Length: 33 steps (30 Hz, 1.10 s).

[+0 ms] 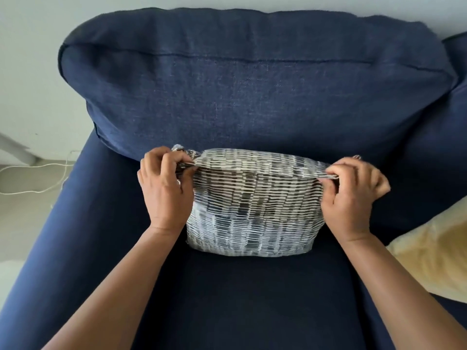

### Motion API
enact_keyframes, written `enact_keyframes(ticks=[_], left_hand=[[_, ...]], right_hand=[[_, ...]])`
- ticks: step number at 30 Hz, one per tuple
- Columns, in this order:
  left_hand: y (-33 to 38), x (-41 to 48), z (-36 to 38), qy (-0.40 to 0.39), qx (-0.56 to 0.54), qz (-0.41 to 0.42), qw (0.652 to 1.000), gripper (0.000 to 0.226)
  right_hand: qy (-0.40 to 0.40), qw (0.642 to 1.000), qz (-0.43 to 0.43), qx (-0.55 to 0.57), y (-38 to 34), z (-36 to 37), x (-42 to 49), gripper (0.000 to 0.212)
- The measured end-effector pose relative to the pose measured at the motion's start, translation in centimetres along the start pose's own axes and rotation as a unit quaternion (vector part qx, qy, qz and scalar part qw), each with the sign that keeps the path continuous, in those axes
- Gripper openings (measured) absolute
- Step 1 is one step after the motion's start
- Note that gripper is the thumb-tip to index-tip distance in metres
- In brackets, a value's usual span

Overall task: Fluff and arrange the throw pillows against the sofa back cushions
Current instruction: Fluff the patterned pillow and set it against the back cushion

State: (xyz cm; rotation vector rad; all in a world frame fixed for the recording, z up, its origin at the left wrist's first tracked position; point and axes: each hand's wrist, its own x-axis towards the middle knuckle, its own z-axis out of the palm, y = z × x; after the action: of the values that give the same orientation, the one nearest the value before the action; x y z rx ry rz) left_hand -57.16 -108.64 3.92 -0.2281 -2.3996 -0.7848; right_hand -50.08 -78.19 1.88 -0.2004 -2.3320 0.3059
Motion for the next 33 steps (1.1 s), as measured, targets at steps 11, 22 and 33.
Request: enact_keyframes(ticks=[11, 22, 33], left_hand=[[3.7, -3.7, 3.3, -0.094, 0.015, 0.203, 0.975, 0.056], [-1.6, 1.1, 7.0, -0.122, 0.143, 0.021, 0.982, 0.065], [-0.7, -3.7, 7.9, -0.198, 0.159, 0.154, 0.955, 0.062]], right_hand=[[-0.012, 0.993, -0.112, 0.04, -6.3, 1.2, -0.2, 0.058], [-0.181, 0.971, 0.061, -0.147, 1.4, 3.7, -0.4, 0.059], [-0.21, 0.966, -0.11, -0.1, -1.0, 5.0, -1.2, 0.059]])
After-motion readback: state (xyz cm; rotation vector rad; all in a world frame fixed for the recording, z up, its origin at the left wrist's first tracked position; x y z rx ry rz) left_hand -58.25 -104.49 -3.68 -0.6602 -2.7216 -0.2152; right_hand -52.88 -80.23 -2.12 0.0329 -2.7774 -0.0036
